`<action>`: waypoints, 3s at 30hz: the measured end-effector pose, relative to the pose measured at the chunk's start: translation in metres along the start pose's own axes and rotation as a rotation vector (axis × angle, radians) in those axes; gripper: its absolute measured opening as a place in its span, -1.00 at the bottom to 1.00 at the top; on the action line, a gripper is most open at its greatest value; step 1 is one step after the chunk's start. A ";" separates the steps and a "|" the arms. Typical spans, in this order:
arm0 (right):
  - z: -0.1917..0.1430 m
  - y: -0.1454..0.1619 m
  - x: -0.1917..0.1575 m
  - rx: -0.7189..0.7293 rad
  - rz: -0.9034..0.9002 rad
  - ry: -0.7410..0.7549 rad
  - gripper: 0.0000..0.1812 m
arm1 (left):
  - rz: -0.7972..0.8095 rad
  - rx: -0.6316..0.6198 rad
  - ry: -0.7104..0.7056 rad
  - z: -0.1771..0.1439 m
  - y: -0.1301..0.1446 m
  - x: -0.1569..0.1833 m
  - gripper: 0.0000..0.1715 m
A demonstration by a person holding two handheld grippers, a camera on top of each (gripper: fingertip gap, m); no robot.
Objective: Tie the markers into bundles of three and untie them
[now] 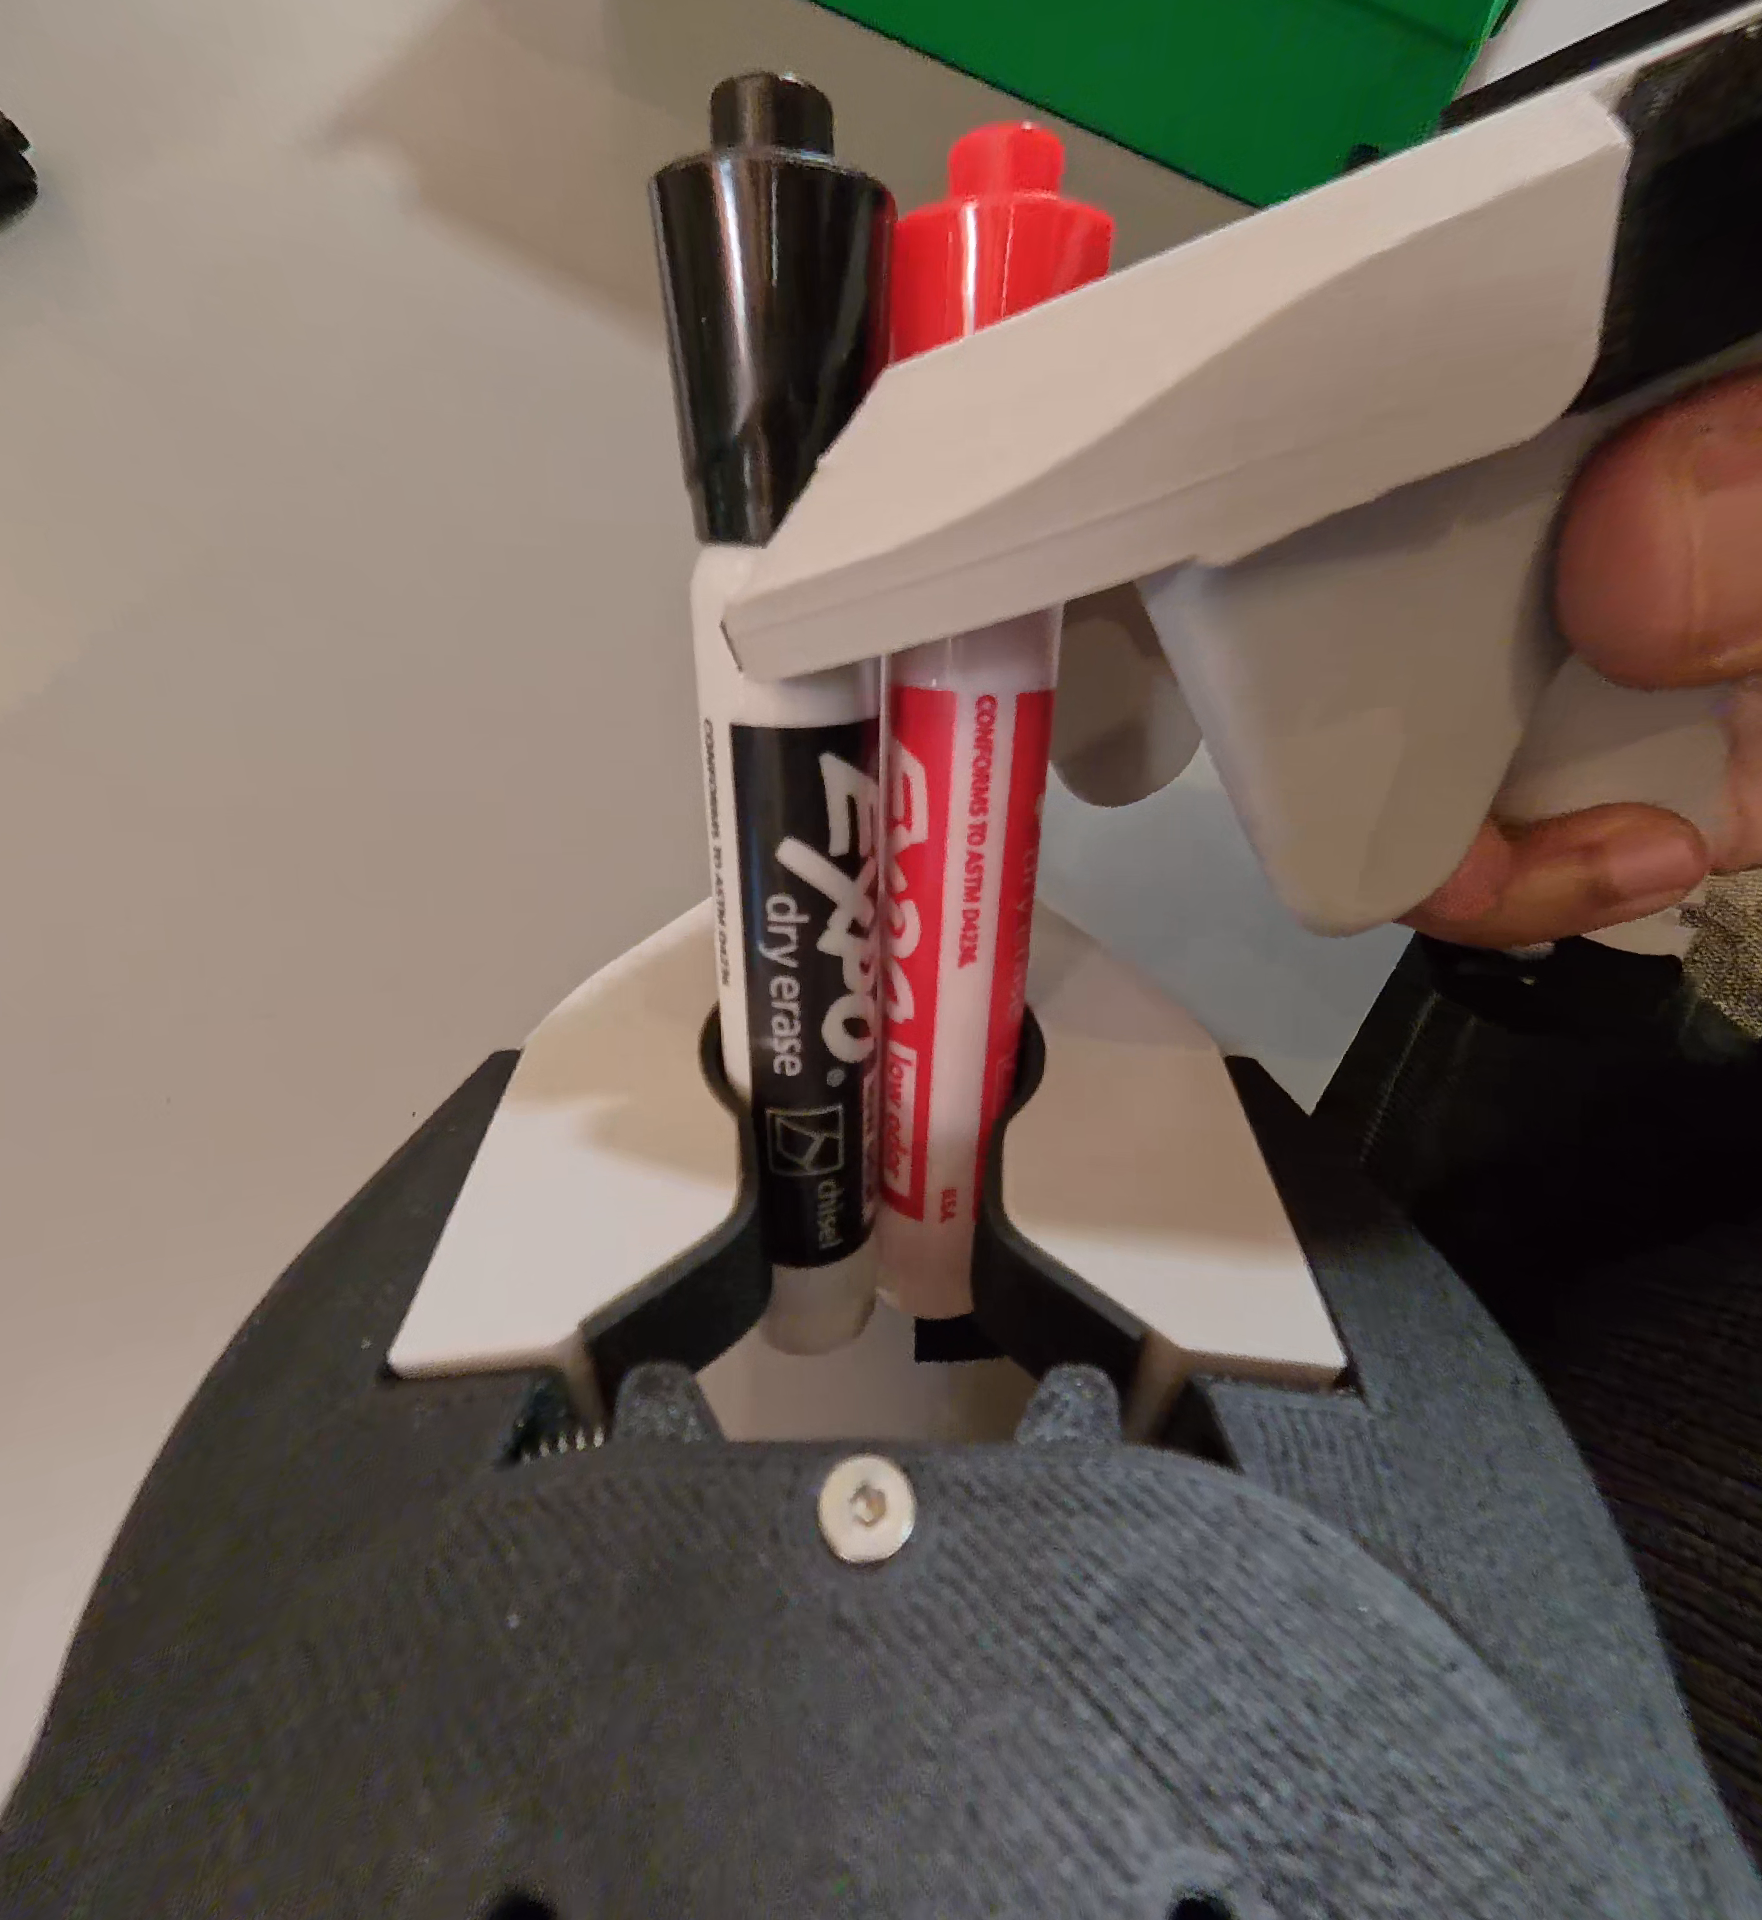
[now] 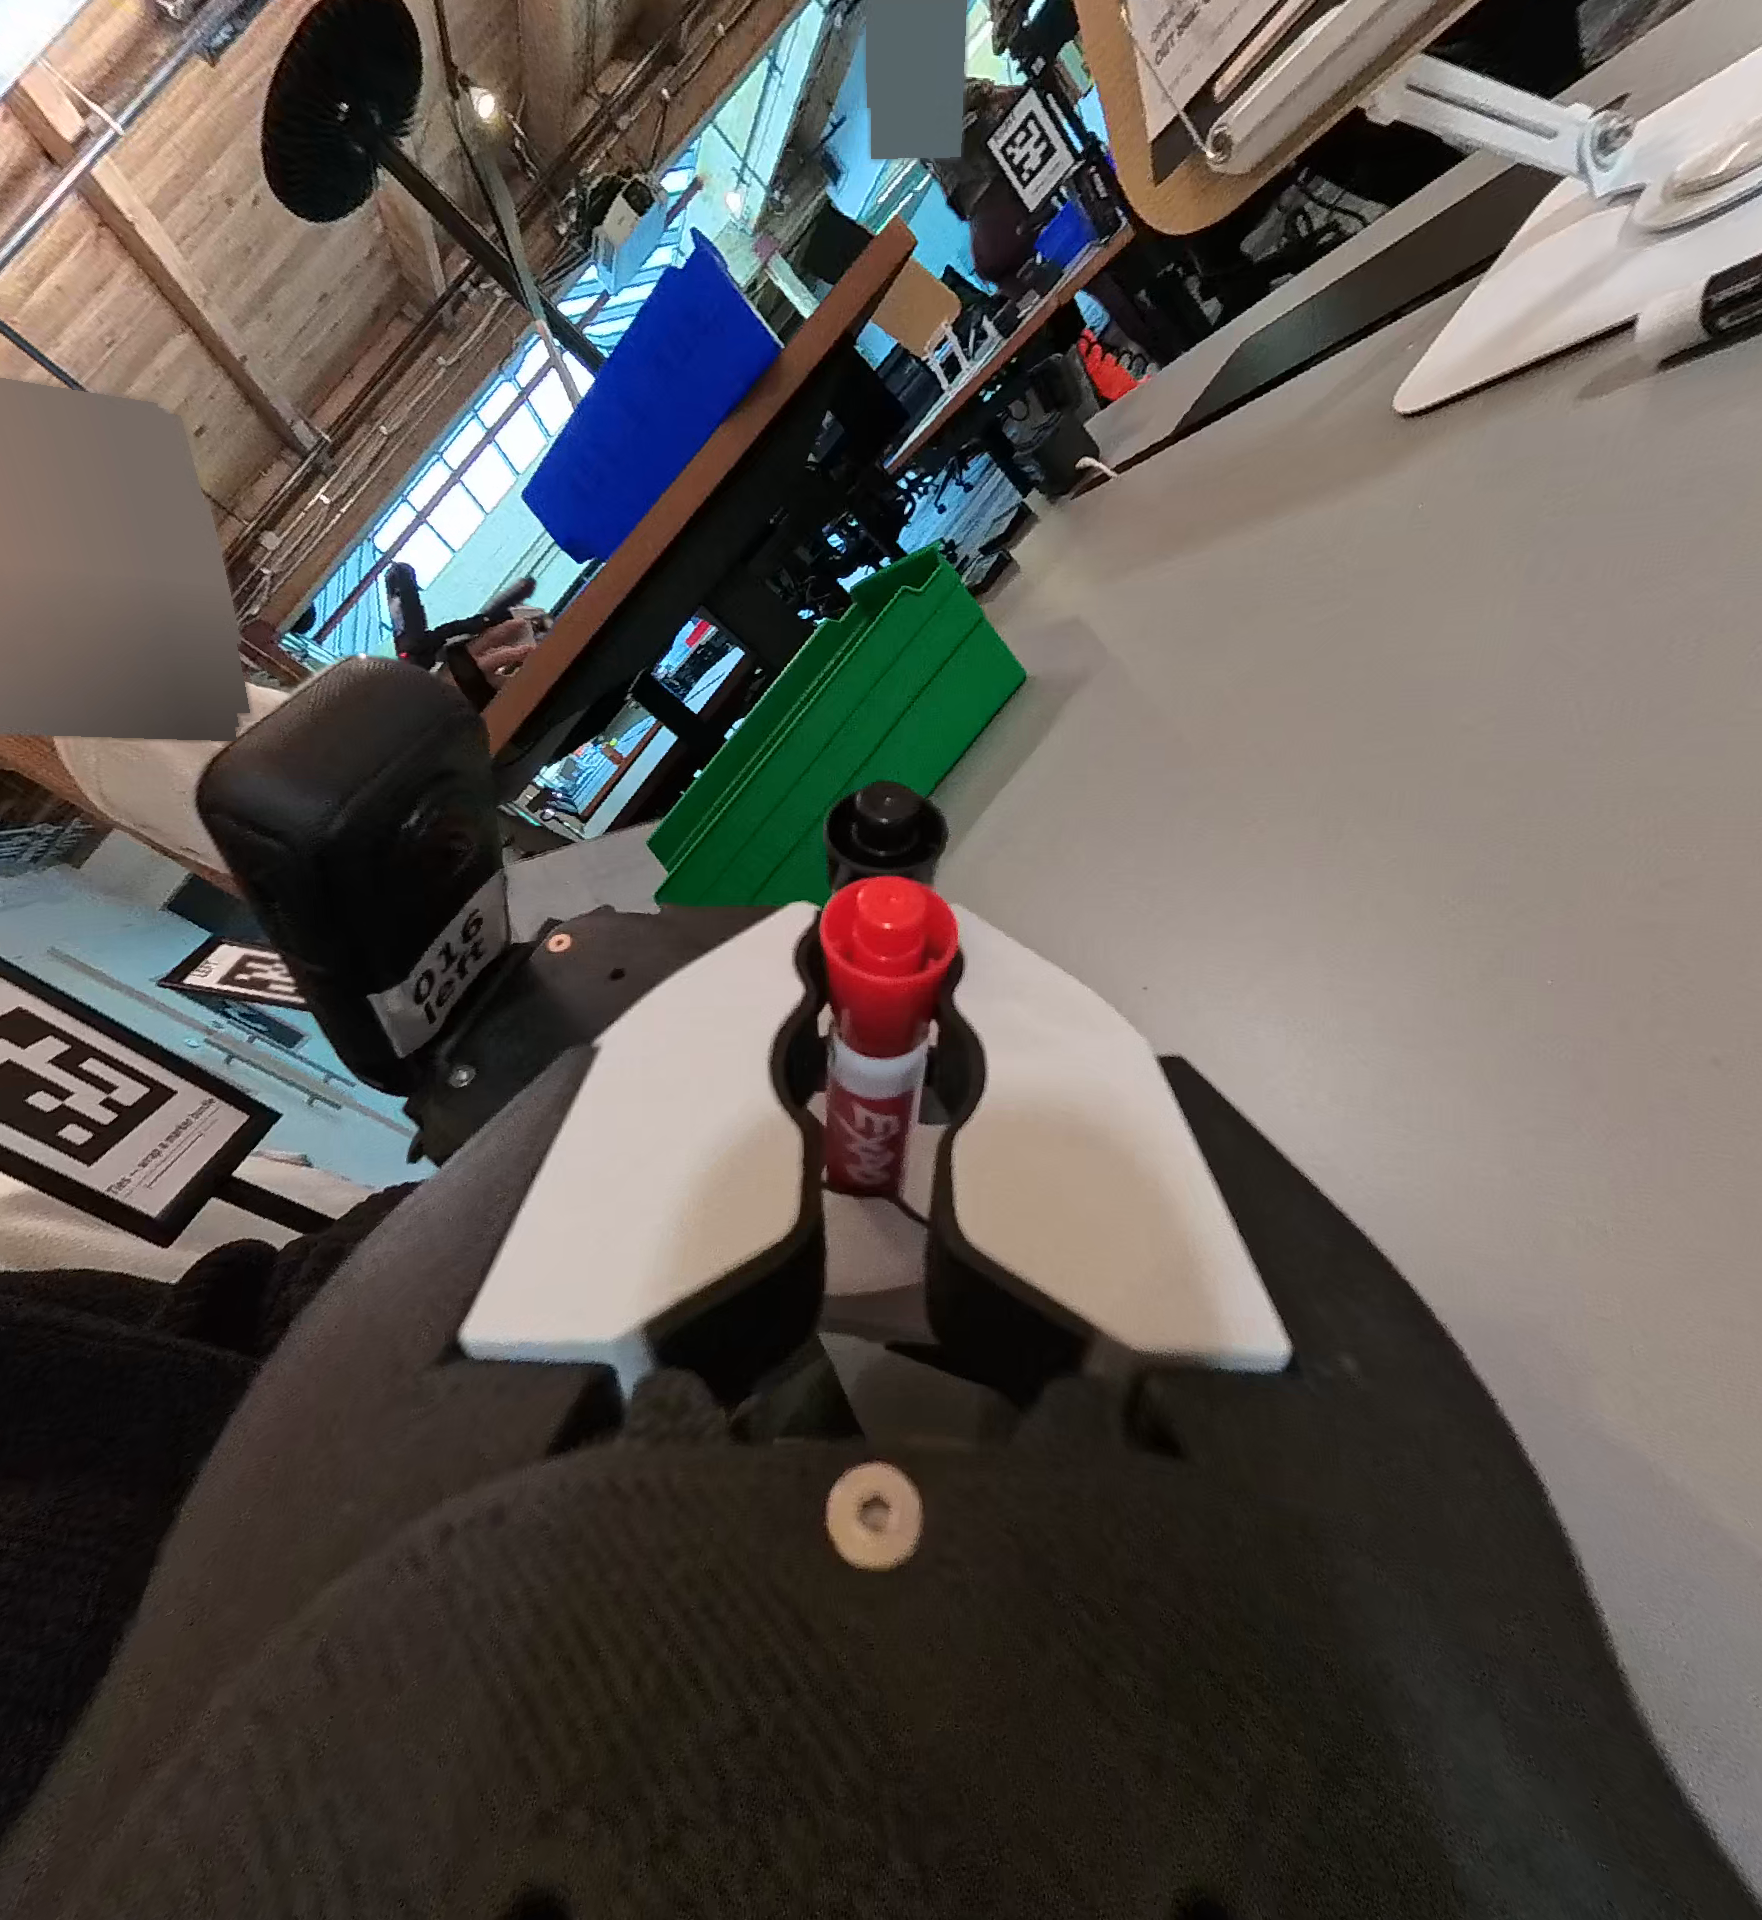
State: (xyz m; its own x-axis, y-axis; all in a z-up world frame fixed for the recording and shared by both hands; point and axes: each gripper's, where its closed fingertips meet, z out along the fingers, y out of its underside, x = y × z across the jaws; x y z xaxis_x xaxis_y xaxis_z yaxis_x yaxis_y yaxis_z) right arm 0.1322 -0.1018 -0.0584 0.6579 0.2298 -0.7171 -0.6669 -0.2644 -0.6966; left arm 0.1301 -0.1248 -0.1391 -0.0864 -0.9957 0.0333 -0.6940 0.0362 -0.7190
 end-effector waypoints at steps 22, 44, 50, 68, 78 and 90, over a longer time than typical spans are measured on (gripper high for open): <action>0.002 0.009 0.009 -0.010 0.109 0.121 -0.81 | 0.015 -0.035 -0.045 0.007 0.007 -0.007 -0.43; -0.014 -0.014 -0.013 0.191 0.167 0.091 -0.81 | 0.408 0.022 -0.472 -0.019 -0.025 -0.025 -0.42; -0.014 -0.017 -0.020 0.211 0.103 0.084 -0.81 | 0.425 0.047 -0.507 -0.023 -0.029 -0.027 -0.45; -0.015 -0.014 -0.021 0.230 0.036 0.139 -0.81 | 0.434 0.051 -0.489 -0.021 -0.028 -0.026 -0.50; -0.011 -0.011 -0.023 0.187 0.014 0.095 -0.78 | 0.448 0.045 -0.506 -0.025 -0.027 -0.033 -0.51; -0.012 -0.018 -0.002 0.101 -0.050 0.068 -0.55 | 0.259 -0.109 -0.260 -0.015 0.010 -0.042 -0.50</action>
State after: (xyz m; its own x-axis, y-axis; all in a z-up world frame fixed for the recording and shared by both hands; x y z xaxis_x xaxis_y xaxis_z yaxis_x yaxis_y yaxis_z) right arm 0.1474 -0.1087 -0.0440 0.7108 0.1758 -0.6811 -0.6627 -0.1575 -0.7322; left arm 0.1163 -0.0810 -0.1372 -0.0942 -0.9404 -0.3269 -0.7465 0.2839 -0.6018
